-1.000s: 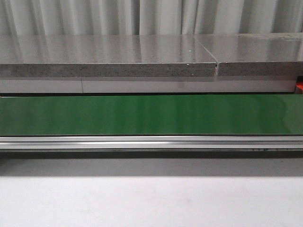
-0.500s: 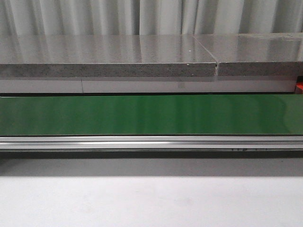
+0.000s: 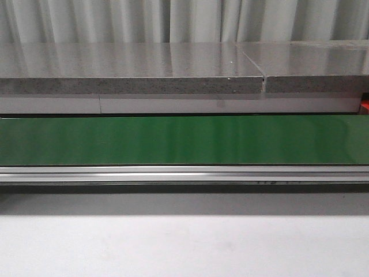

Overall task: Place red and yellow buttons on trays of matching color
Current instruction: 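Lower the left gripper onto a red button in the cluster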

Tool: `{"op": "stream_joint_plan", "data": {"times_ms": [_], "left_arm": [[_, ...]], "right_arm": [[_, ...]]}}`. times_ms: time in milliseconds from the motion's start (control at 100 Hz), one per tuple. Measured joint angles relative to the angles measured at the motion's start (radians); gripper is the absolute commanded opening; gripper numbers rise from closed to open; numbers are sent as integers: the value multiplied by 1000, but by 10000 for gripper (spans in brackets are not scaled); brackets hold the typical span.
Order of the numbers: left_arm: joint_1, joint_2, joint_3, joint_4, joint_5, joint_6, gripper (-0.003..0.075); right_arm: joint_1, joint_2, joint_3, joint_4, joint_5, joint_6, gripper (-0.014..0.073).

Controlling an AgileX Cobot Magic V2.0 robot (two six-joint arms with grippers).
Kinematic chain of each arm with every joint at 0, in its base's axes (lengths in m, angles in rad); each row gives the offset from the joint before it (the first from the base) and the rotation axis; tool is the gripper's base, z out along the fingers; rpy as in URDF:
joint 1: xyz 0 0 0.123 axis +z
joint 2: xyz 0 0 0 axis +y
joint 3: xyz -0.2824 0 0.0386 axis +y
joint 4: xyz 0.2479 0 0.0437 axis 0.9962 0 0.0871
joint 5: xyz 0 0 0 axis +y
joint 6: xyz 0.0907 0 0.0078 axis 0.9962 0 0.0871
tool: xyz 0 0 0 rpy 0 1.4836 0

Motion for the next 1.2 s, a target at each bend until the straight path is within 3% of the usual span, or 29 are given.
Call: {"op": "stream_joint_plan", "data": {"times_ms": [230, 420, 680, 1200], "left_arm": [[35, 47, -34, 21, -4, -108, 669], [176, 213, -159, 35, -4, -229, 669], [376, 511, -314, -51, 4, -260, 669], [411, 1000, -504, -62, 5, -262, 669]], "right_arm": [[0, 0, 0, 0, 0, 0, -67], [0, 0, 0, 0, 0, 0, -67], [0, 0, 0, 0, 0, 0, -67], [0, 0, 0, 0, 0, 0, -67]]}}
